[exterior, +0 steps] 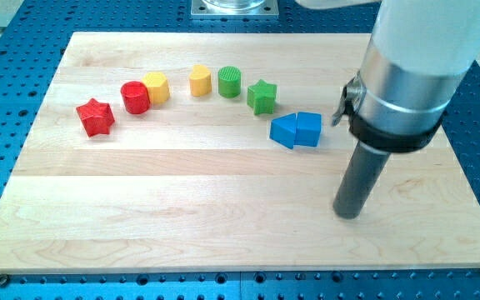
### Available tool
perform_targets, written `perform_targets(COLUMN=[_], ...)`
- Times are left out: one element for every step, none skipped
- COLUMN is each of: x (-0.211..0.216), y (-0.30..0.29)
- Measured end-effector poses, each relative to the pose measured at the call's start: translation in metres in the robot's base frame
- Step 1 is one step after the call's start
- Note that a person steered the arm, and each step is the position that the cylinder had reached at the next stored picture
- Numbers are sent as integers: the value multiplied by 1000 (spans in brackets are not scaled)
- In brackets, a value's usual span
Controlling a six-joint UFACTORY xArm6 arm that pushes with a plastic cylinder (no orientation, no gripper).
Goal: Slide the blue cube to the bottom right of the blue triangle
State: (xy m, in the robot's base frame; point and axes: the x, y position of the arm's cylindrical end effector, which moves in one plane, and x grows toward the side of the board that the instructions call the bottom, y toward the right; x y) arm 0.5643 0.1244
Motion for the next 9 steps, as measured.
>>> perform_targets(x=[-6,-45,-59,-96,-114,-118,-118,-92,-4], y=[-55,-64,-63,-66,-71,-71,-55,-54,-47])
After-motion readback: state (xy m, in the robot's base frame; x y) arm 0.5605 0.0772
